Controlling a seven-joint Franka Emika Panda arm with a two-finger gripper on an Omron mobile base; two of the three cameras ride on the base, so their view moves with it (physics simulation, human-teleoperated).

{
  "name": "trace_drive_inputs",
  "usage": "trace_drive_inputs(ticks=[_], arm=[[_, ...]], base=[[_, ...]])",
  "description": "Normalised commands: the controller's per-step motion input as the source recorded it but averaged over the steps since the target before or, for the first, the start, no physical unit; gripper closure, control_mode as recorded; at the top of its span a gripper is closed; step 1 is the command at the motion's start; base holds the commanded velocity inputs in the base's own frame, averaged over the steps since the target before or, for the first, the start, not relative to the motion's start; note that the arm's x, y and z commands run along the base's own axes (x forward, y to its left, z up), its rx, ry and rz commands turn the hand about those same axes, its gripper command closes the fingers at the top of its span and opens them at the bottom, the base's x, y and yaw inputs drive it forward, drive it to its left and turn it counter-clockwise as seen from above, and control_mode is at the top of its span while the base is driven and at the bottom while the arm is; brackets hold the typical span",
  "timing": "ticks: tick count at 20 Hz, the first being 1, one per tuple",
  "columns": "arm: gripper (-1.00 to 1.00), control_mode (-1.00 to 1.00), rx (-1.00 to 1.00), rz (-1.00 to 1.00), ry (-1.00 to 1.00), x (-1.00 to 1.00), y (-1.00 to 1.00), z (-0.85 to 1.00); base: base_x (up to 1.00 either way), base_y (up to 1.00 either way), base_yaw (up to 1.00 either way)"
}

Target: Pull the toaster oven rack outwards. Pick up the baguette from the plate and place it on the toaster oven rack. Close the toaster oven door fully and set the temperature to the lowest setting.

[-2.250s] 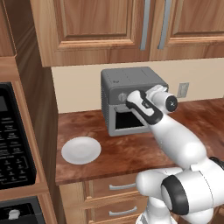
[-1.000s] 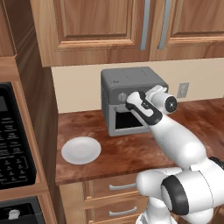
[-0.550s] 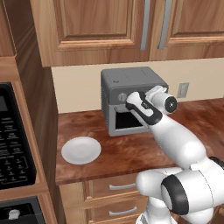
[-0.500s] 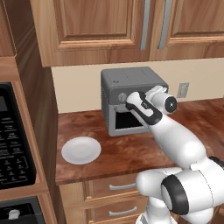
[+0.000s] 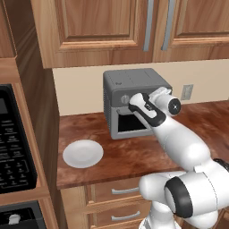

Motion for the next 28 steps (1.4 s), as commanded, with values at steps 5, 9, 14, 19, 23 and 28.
trace_drive_inputs(ticks=[5,9,14,19,23,28], arm=[[-1.00,-1.00,0.00,0.00,0.01,0.00,0.04,-0.08],[-1.00,-1.00,0.00,0.00,0.00,0.00,0.00,0.00],[-1.00,-1.00,0.00,0.00,0.00,0.00,0.00,0.00],[1.00,-1.00,0.00,0.00,0.00,0.00,0.00,0.00],[1.00,-1.00,0.00,0.00,0.00,0.00,0.00,0.00],[1.00,-1.00,0.00,0.00,0.00,0.00,0.00,0.00]], base=[[0.00,0.00,0.00],[0.00,0.00,0.00],[0.00,0.00,0.00],[0.00,0.00,0.00],[0.00,0.00,0.00],[0.00,0.00,0.00]])
